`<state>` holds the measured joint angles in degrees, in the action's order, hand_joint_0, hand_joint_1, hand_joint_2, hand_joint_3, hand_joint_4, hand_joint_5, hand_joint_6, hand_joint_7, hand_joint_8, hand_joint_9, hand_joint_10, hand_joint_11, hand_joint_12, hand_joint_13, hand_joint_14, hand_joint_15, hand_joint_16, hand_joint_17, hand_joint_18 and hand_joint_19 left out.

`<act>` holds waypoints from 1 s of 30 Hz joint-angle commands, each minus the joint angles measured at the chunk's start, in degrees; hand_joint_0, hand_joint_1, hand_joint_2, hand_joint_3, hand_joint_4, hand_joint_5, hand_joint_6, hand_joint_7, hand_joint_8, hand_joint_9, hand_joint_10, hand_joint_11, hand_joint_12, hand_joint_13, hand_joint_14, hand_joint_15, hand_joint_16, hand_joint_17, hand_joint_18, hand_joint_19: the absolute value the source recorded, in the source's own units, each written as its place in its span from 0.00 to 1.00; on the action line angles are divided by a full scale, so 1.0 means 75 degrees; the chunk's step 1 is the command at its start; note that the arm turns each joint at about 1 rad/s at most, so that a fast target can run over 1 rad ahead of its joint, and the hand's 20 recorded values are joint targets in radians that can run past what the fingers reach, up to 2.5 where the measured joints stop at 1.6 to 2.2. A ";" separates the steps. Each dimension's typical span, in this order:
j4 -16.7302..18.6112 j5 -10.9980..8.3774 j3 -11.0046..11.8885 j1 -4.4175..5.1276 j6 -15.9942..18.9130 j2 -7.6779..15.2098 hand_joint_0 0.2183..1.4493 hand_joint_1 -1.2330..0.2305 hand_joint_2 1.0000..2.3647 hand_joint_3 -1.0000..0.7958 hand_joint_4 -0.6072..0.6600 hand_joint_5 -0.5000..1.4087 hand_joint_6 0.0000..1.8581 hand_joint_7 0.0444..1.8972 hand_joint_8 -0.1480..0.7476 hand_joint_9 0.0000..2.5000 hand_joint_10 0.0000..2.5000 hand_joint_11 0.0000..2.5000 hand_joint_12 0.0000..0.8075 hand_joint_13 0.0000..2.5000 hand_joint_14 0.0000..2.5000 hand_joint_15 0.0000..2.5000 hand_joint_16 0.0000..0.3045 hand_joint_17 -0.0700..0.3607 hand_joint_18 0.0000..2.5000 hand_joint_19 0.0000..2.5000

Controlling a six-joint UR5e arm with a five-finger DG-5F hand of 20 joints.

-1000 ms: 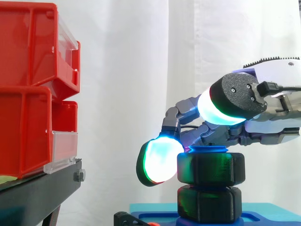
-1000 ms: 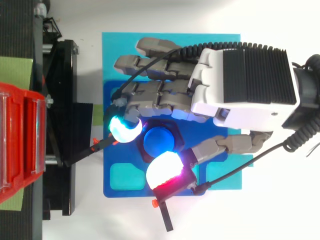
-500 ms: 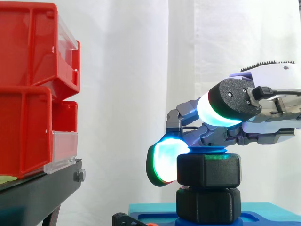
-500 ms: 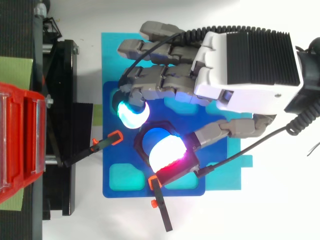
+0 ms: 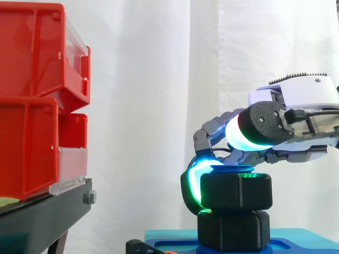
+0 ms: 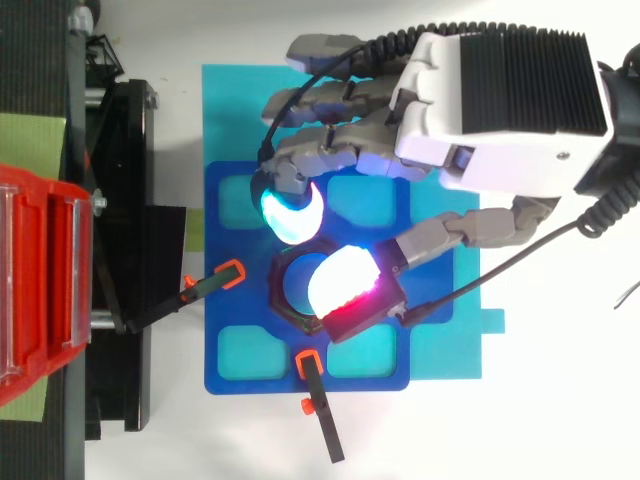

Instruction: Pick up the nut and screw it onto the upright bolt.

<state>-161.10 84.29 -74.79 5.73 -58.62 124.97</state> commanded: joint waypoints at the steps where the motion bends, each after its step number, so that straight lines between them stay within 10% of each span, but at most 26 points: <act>1: 0.0000 0.0023 0.0000 -0.0026 0.0000 0.0001 0.25 0.57 0.00 0.28 0.57 0.27 0.36 0.59 0.46 0.40 0.00 0.00 0.31 0.25 0.00 0.00 0.08 0.30 0.12 0.00; 21: 0.0024 0.0140 0.0000 -0.0214 -0.0035 -0.0081 0.23 0.58 0.00 0.28 0.58 0.27 0.27 0.78 0.46 0.58 0.00 0.08 0.27 0.34 0.00 0.00 0.07 0.28 0.22 0.02; 30: 0.0059 0.0316 0.0000 -0.0354 -0.0059 -0.0081 0.22 0.60 0.00 0.28 0.62 0.19 0.27 0.42 0.45 0.40 0.00 0.01 0.34 0.24 0.00 0.00 0.11 0.34 0.15 0.02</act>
<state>-160.80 86.13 -74.79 3.35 -59.05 124.38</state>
